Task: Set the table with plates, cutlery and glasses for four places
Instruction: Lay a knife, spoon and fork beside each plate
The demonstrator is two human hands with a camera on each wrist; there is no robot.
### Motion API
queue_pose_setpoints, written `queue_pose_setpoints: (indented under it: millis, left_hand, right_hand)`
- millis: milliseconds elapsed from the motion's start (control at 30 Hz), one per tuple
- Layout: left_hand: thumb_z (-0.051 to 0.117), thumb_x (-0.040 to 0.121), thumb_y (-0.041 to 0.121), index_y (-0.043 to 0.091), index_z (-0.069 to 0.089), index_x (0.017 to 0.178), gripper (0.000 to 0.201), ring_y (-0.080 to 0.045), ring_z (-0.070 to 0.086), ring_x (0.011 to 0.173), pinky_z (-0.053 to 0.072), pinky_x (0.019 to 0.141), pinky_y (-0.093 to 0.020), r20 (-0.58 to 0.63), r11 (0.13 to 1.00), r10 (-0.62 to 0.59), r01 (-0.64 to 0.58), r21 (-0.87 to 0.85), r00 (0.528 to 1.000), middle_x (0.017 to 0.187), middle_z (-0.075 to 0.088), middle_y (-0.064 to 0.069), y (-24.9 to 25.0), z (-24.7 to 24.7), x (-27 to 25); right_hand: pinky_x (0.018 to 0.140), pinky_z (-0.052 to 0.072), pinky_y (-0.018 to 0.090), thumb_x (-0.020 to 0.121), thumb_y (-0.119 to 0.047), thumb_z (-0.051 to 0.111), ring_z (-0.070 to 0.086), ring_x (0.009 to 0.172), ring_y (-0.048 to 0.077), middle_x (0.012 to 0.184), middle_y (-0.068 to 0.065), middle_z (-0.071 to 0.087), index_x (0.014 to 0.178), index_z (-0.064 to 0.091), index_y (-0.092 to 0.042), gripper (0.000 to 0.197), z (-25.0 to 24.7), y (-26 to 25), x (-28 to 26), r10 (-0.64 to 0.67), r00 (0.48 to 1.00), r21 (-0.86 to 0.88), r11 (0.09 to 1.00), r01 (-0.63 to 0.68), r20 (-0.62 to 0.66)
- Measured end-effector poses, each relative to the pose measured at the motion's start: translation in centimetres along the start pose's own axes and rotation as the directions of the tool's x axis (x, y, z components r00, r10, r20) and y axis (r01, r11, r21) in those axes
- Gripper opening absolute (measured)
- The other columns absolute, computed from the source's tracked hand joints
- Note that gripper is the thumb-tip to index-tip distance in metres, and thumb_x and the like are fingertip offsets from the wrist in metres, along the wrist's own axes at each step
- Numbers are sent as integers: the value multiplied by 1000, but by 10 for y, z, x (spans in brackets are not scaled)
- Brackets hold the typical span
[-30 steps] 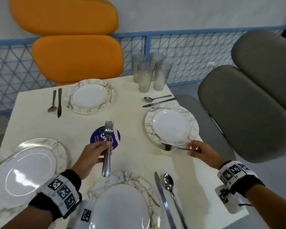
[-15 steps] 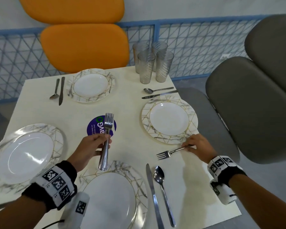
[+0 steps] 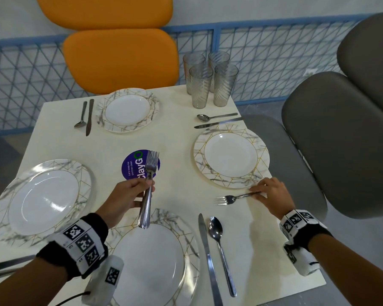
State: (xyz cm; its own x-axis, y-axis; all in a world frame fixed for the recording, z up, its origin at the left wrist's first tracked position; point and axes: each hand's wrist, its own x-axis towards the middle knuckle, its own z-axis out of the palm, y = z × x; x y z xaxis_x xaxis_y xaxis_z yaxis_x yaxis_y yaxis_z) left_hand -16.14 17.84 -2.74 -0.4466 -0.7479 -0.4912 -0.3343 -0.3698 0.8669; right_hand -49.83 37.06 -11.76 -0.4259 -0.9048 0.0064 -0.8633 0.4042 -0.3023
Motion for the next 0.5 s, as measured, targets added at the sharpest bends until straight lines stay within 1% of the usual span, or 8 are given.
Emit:
queue_pose_setpoints:
  millis: [67,167,267,300,367,400,433,500]
  left_hand:
    - [59,90,19,0,66,98,22,-15,56,73,52,64,-25,3,1000,-1,1,-3,1000,85,61,-6,-2,0,-1]
    - [62,88,15,-1,65,99,20,-15,58,71,54,59,-20,23,1000,10,-10,-2,1000,83,59,-7,-7,0,-4]
    - [61,88,13,0,66,97,16,-16,60,73,54,60,-20,64,1000,19,-20,13,998,85,61,-8,-10,2,-10]
    - [61,88,13,-1,65,99,18,-16,60,75,54,61,-21,82,1000,23,-24,18,996,86,62,-9,-10,3,-13]
    - [61,89,14,-1,65,99,19,-18,61,77,55,65,-23,105,999,31,-34,25,994,86,62,-9,-12,4,-18]
    - [61,88,14,1,66,97,17,-18,61,77,55,67,-24,113,999,35,-39,30,993,86,63,-9,-13,4,-22]
    - [62,88,15,3,66,95,15,-18,61,77,55,67,-25,122,999,39,-43,31,992,85,63,-9,-14,3,-26]
    - [62,88,14,4,67,92,11,-14,63,72,55,65,-23,133,999,44,-46,12,990,82,64,-7,-18,-1,-34]
  right_hand:
    - [75,36,31,74,-22,76,57,88,27,87,2,67,92,75,-19,18,-1,-3,-2,22,1000,13,1000,-22,-20]
    - [70,43,36,72,-14,78,59,76,28,77,2,68,83,74,-17,12,-7,-14,-7,18,993,37,999,-14,-119]
    - [69,45,31,77,-12,71,57,70,23,72,1,66,81,72,-14,5,-15,-48,-9,-68,974,100,991,91,-217]
    - [72,43,27,80,-14,68,54,70,18,72,1,66,83,72,-14,5,-18,-65,-9,-98,969,144,981,133,-228]
    - [73,34,16,85,-15,63,46,73,8,76,3,66,90,72,-12,11,-23,-107,-10,-121,981,277,947,160,-155]
    - [74,33,16,88,-17,61,45,76,7,81,3,66,95,71,-11,14,-24,-131,-12,-122,990,360,922,139,-69]
    - [76,35,18,90,-19,58,48,79,9,86,3,66,99,70,-10,18,-26,-156,-14,-130,991,441,891,105,27]
    - [80,42,23,92,-22,55,55,85,13,93,2,65,105,68,-8,23,-26,-204,-18,-169,971,556,830,46,172]
